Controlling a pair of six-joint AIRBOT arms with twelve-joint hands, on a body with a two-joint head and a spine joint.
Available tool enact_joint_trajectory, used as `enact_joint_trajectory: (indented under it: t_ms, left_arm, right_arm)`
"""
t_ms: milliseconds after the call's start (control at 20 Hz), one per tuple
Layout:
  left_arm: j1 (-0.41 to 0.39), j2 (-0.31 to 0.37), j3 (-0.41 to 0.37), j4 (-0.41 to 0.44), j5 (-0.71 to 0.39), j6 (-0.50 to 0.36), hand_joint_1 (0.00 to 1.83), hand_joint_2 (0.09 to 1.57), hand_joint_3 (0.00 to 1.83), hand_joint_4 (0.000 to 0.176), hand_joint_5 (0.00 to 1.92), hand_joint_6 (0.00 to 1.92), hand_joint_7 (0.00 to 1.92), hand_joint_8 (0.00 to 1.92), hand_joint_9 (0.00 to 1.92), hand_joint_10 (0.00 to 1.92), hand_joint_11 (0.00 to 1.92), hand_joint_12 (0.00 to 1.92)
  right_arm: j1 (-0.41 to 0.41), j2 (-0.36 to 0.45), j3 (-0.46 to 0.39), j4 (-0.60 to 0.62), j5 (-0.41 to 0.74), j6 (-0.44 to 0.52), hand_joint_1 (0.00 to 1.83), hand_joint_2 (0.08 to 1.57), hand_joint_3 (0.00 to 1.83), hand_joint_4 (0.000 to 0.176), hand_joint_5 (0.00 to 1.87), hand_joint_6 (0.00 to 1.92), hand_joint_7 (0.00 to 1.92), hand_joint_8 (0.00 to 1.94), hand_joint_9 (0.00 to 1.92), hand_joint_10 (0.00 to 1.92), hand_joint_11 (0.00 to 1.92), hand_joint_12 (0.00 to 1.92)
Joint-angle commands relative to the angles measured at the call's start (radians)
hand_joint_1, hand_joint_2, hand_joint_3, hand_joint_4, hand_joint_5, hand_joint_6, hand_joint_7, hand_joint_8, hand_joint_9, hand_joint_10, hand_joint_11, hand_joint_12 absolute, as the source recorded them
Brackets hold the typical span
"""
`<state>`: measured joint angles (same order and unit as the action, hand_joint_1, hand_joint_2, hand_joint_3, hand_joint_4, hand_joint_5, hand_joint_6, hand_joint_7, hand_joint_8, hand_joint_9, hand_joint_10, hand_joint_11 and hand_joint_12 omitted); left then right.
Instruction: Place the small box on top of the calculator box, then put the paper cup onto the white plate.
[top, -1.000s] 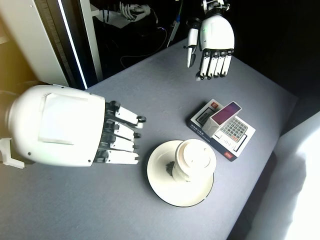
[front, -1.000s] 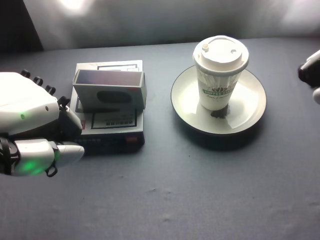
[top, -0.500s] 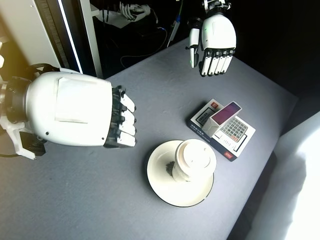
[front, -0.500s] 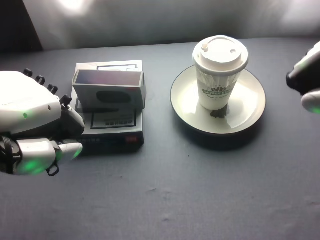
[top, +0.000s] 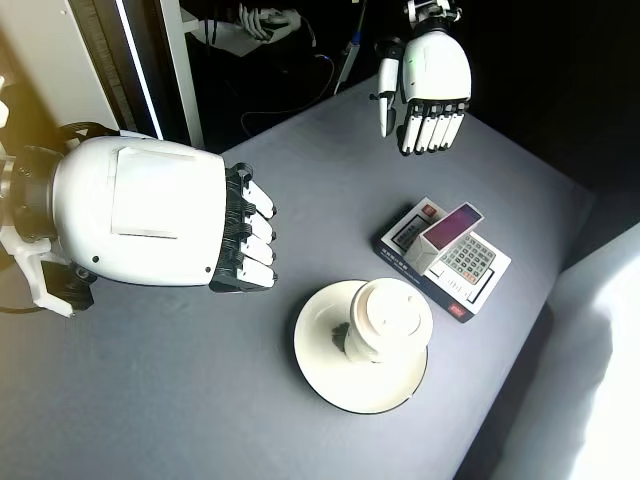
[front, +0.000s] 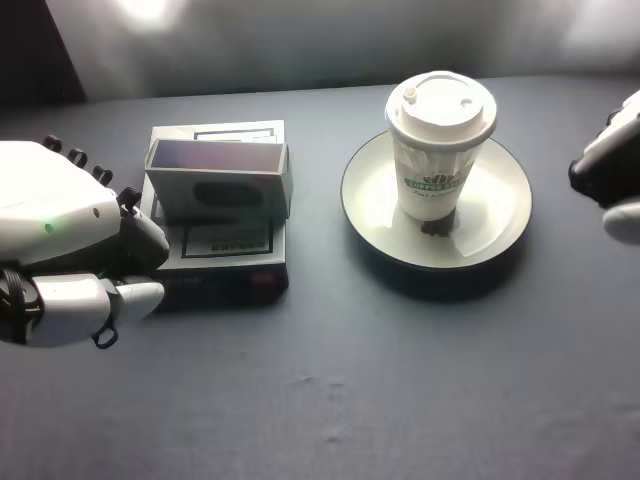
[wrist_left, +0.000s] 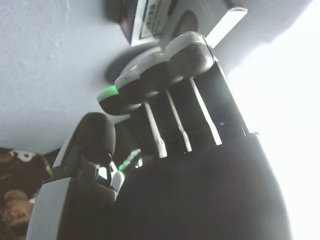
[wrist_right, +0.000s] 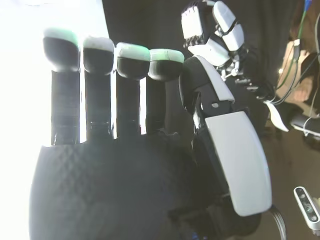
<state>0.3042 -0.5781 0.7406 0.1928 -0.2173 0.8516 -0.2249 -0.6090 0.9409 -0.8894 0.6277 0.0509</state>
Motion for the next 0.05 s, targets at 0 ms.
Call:
enact_joint_trajectory:
  t_ms: [0]
  left_arm:
    - [-0.011, 0.009, 0.006, -0.008, -0.094, 0.003, 0.16, 1.57, 0.08, 0.0, 0.77, 1.92, 0.88, 1.92, 0.88, 1.92, 0.9, 1.92]
  right_arm:
    - [0.015, 0.009, 0.002, 0.031, 0.083, 0.006, 0.33, 1.53, 0.0, 0.0, 0.81, 1.92, 0.93, 1.94, 0.86, 1.92, 0.77, 1.92]
